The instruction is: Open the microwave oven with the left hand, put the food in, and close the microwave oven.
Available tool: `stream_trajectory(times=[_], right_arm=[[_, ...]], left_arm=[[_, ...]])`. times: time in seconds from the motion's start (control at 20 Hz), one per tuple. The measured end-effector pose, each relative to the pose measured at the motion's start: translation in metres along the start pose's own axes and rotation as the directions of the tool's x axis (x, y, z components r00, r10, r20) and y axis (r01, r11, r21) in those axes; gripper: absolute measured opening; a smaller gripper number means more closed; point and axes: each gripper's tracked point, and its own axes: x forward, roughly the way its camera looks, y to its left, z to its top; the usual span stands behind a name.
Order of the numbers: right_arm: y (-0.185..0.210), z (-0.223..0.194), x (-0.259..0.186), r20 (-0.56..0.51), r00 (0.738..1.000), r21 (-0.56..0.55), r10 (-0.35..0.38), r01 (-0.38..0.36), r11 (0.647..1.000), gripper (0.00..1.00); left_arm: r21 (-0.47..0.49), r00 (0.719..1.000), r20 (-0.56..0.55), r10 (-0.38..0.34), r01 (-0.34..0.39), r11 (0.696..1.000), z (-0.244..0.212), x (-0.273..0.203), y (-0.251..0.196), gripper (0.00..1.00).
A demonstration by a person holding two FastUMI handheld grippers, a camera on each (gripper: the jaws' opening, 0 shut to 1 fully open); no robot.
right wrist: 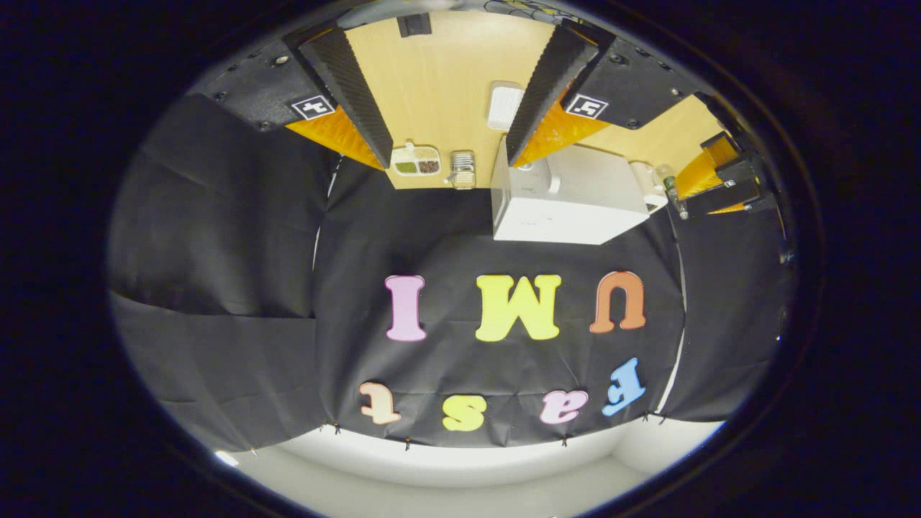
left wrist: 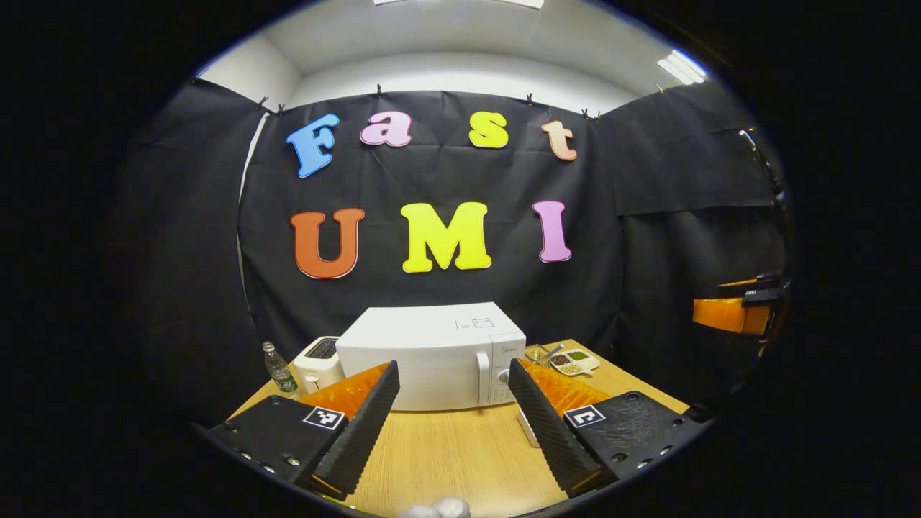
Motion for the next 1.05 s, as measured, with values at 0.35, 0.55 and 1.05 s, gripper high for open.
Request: stream_trajectory(times=[0.35, 0.55, 1.05], right_arm=[[0.023, 0.025, -0.023, 0.056, 0.996, -0.003, 0.063, -0.063, 0.998, 0.92], [0.021, 0.039, -0.026, 0.084, 0.994, -0.01, 0.064, -0.063, 0.998, 1.0], [0.028, 0.056, -0.021, 0.118, 0.99, -0.002, 0.076, -0.076, 0.997, 1.0]], left_arm=[[-0.055, 0.994, 0.051, 0.101, -0.098, 0.994, 0.045, -0.041, 0.031, 0.94], [-0.061, 0.99, 0.069, 0.12, -0.115, 0.991, 0.062, -0.05, 0.035, 0.94], [-0.088, 0.985, 0.103, 0.141, -0.132, 0.987, 0.082, -0.057, 0.048, 0.94]])
